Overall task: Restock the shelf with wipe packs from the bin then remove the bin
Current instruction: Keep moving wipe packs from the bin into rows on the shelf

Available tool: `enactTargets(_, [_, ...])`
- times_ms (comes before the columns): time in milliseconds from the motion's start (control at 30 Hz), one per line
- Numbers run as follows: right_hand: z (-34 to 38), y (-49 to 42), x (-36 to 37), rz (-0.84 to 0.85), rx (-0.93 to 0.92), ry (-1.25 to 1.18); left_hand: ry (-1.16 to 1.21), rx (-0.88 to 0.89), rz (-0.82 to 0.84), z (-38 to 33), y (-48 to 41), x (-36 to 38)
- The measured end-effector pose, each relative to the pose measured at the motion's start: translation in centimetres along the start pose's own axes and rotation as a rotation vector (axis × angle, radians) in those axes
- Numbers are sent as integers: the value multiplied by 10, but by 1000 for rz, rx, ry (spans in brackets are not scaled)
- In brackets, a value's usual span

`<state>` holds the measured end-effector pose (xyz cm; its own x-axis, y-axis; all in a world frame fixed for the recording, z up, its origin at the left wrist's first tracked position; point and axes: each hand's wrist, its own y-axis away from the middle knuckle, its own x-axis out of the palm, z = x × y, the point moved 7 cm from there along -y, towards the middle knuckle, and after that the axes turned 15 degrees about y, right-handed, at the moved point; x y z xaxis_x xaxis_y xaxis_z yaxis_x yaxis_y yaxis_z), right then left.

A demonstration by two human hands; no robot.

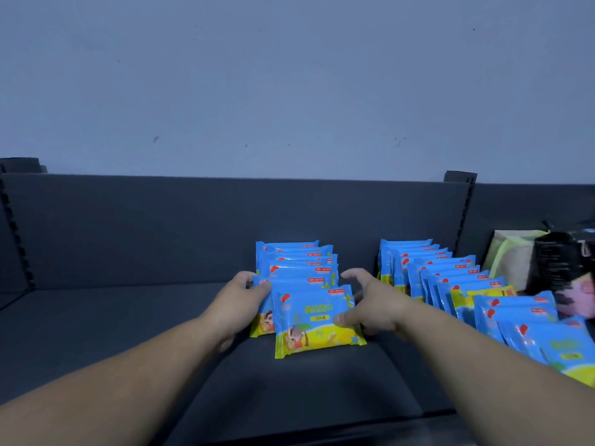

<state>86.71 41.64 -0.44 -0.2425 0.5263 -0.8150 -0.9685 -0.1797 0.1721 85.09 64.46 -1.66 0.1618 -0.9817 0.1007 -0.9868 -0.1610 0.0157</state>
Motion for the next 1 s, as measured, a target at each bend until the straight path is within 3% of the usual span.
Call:
enactTargets(233, [18,-3,13,-3,-76,24,-278,23,11,-1,9,5])
enactTargets(500, [15,-4,9,-10,-70,79,-343,-35,68,-3,11,17])
enactTargets(800, [11,-14,4,-49,-96,99,-437,23,23,-8,4,22])
enactTargets(1000, [7,-23,1,-28,-85,167,-363,-14,43,-6,4,29])
